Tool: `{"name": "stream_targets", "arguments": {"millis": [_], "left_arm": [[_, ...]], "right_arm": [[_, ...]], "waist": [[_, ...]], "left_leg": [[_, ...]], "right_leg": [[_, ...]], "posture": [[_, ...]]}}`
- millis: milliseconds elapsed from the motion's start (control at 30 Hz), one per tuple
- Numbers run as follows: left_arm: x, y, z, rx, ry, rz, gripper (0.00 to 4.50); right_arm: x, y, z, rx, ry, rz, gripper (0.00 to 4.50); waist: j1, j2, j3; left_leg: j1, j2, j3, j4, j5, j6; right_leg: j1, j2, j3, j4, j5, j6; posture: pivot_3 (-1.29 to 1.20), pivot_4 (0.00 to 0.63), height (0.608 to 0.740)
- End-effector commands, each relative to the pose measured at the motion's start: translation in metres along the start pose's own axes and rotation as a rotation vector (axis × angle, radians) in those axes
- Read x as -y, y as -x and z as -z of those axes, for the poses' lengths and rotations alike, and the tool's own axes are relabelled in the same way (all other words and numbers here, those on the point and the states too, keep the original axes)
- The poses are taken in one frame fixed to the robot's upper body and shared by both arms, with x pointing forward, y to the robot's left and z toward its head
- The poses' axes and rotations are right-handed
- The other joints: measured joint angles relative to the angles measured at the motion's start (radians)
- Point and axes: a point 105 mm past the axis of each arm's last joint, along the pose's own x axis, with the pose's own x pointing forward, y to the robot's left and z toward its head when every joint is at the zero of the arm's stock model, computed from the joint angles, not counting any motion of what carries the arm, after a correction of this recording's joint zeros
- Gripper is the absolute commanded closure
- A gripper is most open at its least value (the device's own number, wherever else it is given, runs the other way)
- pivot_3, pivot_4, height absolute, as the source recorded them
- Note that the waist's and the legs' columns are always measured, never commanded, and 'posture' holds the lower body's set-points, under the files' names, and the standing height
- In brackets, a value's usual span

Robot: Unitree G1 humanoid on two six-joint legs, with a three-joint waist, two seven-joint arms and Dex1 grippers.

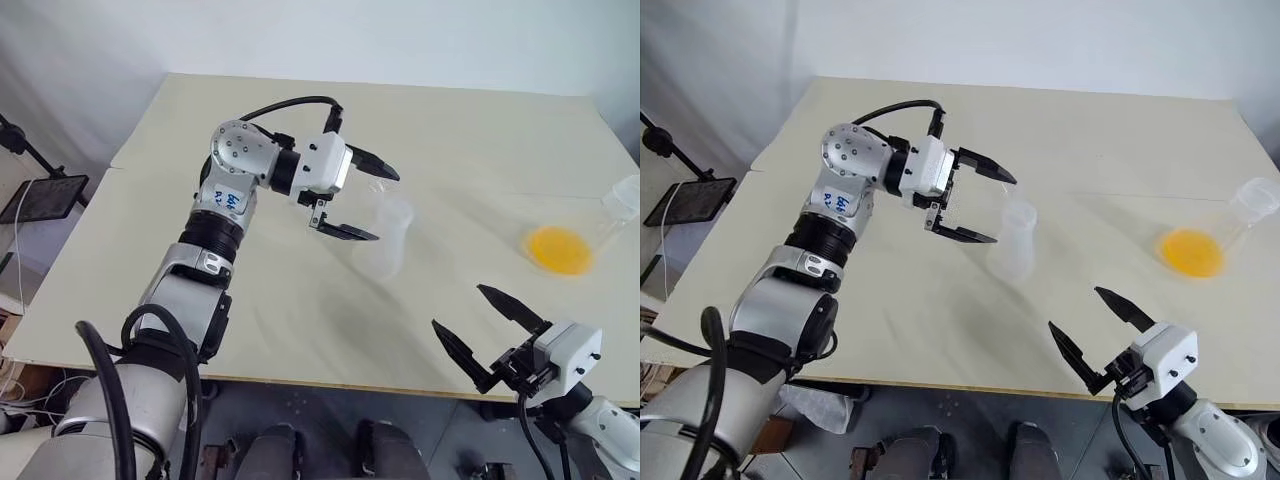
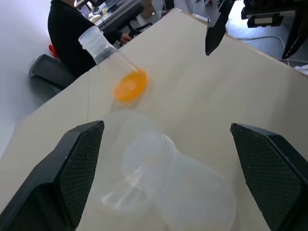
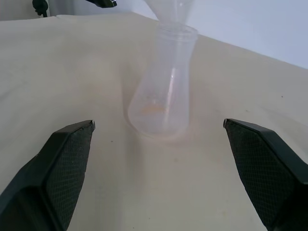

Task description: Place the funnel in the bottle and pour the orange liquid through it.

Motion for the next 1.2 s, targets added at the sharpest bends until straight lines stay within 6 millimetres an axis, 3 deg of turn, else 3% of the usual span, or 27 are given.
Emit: {"name": "stream_targets", "arguments": {"millis": [33,133,267,367,467,567,700,900,1000,1200], "left_arm": [[-0.004,0.0,-0.012,0.045,-0.037,-0.02,0.02],[-0.008,0.002,-0.013,0.07,-0.008,-0.053,0.02],[-0.013,0.034,-0.013,0.201,0.16,-0.191,0.02],[0.006,0.067,0.007,0.193,0.297,-0.269,0.02],[0.019,0.08,0.013,0.187,0.347,-0.289,0.02],[0.036,0.103,0.027,0.158,0.416,-0.415,0.02],[0.076,0.136,0.049,0.106,0.543,-0.586,0.02],[0.091,0.135,0.048,0.091,0.566,-0.632,0.02],[0.096,0.13,0.046,0.094,0.569,-0.634,0.02],[0.101,0.119,0.039,0.12,0.591,-0.602,0.02]], "right_arm": [[0.003,0.003,-0.008,0.033,0.033,0.028,0.0],[0.003,0.004,-0.009,0.035,0.035,0.039,0.0],[0.015,0.015,-0.012,0.047,0.054,0.156,0.0],[0.032,0.034,-0.014,0.059,0.04,0.313,0.0],[0.037,0.045,-0.013,0.048,0.038,0.369,0.0],[0.043,0.068,-0.01,0.001,0.06,0.453,0.0],[0.056,0.115,-0.006,-0.04,0.073,0.71,0.0],[0.074,0.136,-0.001,-0.043,0.06,0.866,0.0],[0.086,0.128,-0.002,-0.04,0.05,0.856,0.0],[0.129,0.098,0.0,-0.113,0.013,0.831,0.0]], "waist": [[0.0,0.0,0.0],[0.0,0.0,0.0],[-0.002,0.0,0.0],[-0.009,0.002,-0.001],[-0.007,0.002,-0.001],[0.001,0.002,-0.001],[-0.005,0.003,-0.001],[-0.002,0.003,-0.002],[-0.007,0.004,-0.002],[-0.019,0.004,-0.003]], "left_leg": [[0.0,0.0,0.0,0.0,0.0,0.0],[0.0,0.0,0.0,0.0,0.0,0.0],[0.0,0.0,0.0,0.0,0.0,0.0],[0.001,0.001,0.0,-0.001,0.0,0.0],[0.002,0.001,-0.001,-0.001,0.0,0.0],[0.001,-0.001,-0.004,0.0,0.0,0.0],[0.002,-0.001,-0.005,-0.002,0.0,0.0],[0.003,-0.001,-0.006,0.0,0.0,-0.001],[0.004,-0.001,-0.005,-0.001,-0.001,-0.001],[0.004,0.0,-0.004,-0.002,0.0,-0.001]], "right_leg": [[0.0,0.0,0.0,0.0,0.0,0.0],[0.0,0.0,0.0,0.0,0.0,0.0],[0.0,0.0,0.0,0.001,0.0,0.0],[0.0,0.0,0.001,0.002,0.0,0.0],[0.0,0.0,0.001,0.002,0.0,0.0],[0.001,-0.001,0.001,0.002,0.0,0.0],[0.001,-0.002,0.004,0.002,0.0,0.0],[0.002,-0.003,0.008,0.002,0.0,0.0],[0.001,-0.004,0.011,0.003,0.0,0.0],[0.0,-0.003,0.012,0.003,-0.001,-0.001]], "posture": [[0.0,0.15,0.74],[0.0,0.15,0.74],[0.0,0.15,0.74],[0.0,0.15,0.74],[0.0,0.15,0.74],[0.0,0.15,0.74],[0.0,0.15,0.74],[0.0,0.15,0.74],[0.0,0.15,0.74],[0.0,0.15,0.74]]}}
